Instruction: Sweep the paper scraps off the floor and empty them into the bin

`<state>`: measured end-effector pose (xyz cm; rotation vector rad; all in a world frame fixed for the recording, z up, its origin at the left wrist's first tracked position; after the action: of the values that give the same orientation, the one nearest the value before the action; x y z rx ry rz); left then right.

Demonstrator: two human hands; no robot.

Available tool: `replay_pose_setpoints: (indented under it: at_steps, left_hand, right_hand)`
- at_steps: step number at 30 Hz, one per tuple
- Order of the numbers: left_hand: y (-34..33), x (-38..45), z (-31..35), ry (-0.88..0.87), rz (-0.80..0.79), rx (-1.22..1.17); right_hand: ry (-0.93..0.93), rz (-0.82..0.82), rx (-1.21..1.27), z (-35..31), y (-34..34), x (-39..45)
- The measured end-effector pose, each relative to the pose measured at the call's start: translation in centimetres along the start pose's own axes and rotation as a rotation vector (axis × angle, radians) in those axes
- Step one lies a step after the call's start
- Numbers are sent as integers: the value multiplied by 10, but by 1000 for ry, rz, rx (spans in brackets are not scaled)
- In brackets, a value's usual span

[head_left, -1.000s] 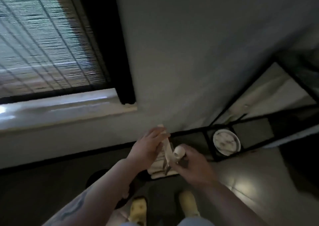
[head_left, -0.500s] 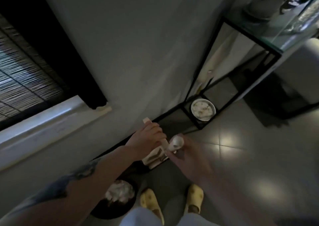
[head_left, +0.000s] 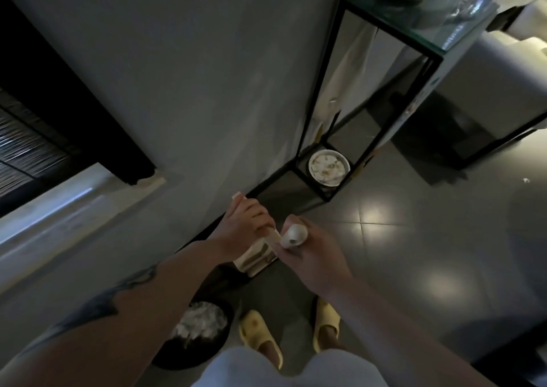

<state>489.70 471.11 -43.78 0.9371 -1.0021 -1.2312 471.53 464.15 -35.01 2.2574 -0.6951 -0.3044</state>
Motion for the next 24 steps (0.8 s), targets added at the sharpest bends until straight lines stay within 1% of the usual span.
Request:
replay_pose_setpoints:
  at_steps: [5, 8, 12, 16, 20, 22, 23, 24]
  left_hand:
    - [-3, 5, 9, -19, 39, -77]
    - [-5, 6, 9, -11, 14, -130]
    - [-6, 9, 9, -26, 33, -156]
    - [-3, 11, 5, -25, 30, -139]
    - [-11, 12, 6, -16, -59, -165]
    - [-10, 17, -1, -44, -32, -75]
    - [-6, 21, -11, -34, 12, -24]
    - [2, 22, -25, 42, -15, -46]
  right_hand:
    - [-22, -13, 43, 1, 13, -6]
    - [-31, -28, 39, 2, 19, -9]
    - [-48, -25, 39, 2, 22, -7]
    - [-34, -15, 42, 2, 22, -5]
    - [-24, -6, 50, 4, 21, -6]
    - [-23, 2, 75, 8, 25, -8]
    - [-28, 11, 96, 12, 27, -12]
    - [-37, 21, 112, 16, 30, -16]
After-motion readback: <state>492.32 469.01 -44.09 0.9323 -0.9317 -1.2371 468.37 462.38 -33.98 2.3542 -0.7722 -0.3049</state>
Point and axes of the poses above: each hand's wrist, its own x-axis towards the middle knuckle, its own y-axis out of the back of the hand, z = x × y, the point moved 1 cm from there along x, towards the middle knuckle, and after that the axes turned 1 degree about -x, right-handed, at the moved point
